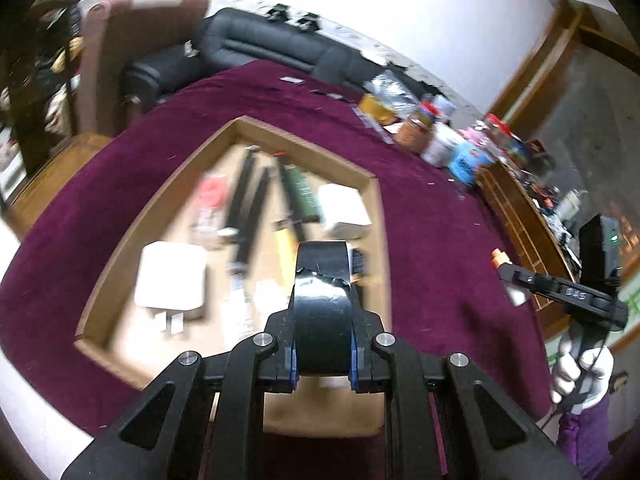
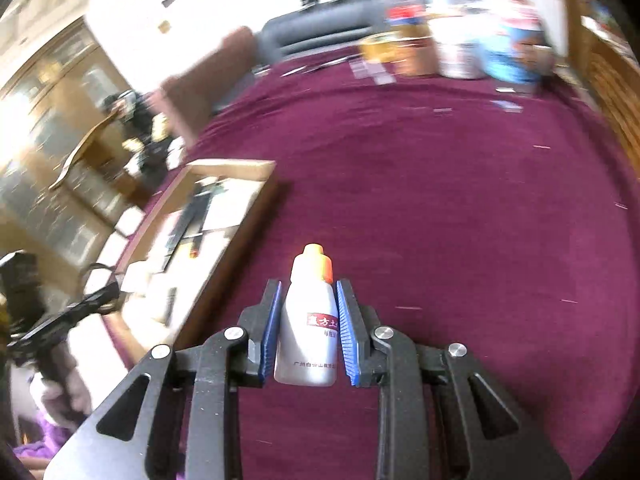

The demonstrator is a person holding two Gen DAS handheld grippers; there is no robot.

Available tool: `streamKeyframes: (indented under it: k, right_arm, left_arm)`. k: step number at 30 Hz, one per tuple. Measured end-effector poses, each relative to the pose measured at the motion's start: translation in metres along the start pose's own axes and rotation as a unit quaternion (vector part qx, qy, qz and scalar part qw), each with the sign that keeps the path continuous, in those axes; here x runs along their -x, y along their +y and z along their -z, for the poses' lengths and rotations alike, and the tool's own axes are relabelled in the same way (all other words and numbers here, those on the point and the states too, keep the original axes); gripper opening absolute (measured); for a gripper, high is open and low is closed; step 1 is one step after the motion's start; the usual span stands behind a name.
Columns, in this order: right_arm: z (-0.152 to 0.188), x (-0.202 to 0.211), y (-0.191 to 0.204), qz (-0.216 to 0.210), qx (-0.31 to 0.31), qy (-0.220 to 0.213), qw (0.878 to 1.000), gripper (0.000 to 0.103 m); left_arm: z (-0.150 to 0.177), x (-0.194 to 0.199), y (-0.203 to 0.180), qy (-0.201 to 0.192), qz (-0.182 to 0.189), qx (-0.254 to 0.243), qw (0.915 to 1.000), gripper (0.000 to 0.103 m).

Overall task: Organize rigid objects
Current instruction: 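Carry the tape roll and glue bottle into the cardboard box and release both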

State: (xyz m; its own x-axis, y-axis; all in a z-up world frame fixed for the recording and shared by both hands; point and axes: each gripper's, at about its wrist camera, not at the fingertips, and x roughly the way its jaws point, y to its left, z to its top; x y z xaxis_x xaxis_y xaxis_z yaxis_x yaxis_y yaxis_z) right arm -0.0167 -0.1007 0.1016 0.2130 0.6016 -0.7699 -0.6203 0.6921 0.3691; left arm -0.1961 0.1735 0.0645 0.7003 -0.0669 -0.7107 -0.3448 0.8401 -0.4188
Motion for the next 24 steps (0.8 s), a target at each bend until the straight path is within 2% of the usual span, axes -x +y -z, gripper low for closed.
streamKeyframes:
  k: [4, 8, 10, 13, 16, 18, 20, 24]
  right_arm:
    - [-0.004, -0.046, 0.055, -0.056, 0.024, 0.040, 0.997, 0.025]
    - [-0.005, -0.089, 0.092, -0.084, 0.024, 0.071, 0.994, 0.025]
    - [-0.006, -0.111, 0.105, -0.093, 0.018, 0.085, 0.992, 0.025]
    - [-0.008, -0.136, 0.119, -0.085, 0.017, 0.093, 0.992, 0.025]
    - [-0.011, -0.156, 0.130, -0.058, 0.030, 0.094, 0.993, 0.025]
    - [-0.011, -0.165, 0.137, -0.031, 0.045, 0.093, 0.994, 0.025]
    - [-0.011, -0.167, 0.140, -0.006, 0.056, 0.086, 0.995, 0.025]
    - [-0.010, -0.163, 0.148, 0.016, 0.080, 0.069, 0.994, 0.025]
  left_arm:
    - [0.007, -0.011, 0.024, 0.025, -0.020, 0.018, 0.9993, 0.014]
    - [0.013, -0.024, 0.036, 0.043, -0.041, 0.026, 0.9979, 0.014]
    - [0.013, -0.027, 0.038, 0.036, -0.058, 0.021, 0.9974, 0.015]
    - [0.013, -0.024, 0.038, 0.022, -0.067, 0.014, 0.9974, 0.015]
    - [0.014, -0.022, 0.038, 0.014, -0.068, 0.014, 0.9975, 0.023]
    - [0.014, -0.018, 0.036, 0.003, -0.073, 0.011, 0.9973, 0.044]
    - [0.014, -0.016, 0.033, -0.010, -0.085, 0.005, 0.9963, 0.057]
    - [0.014, -0.013, 0.029, -0.019, -0.092, -0.005, 0.9956, 0.058]
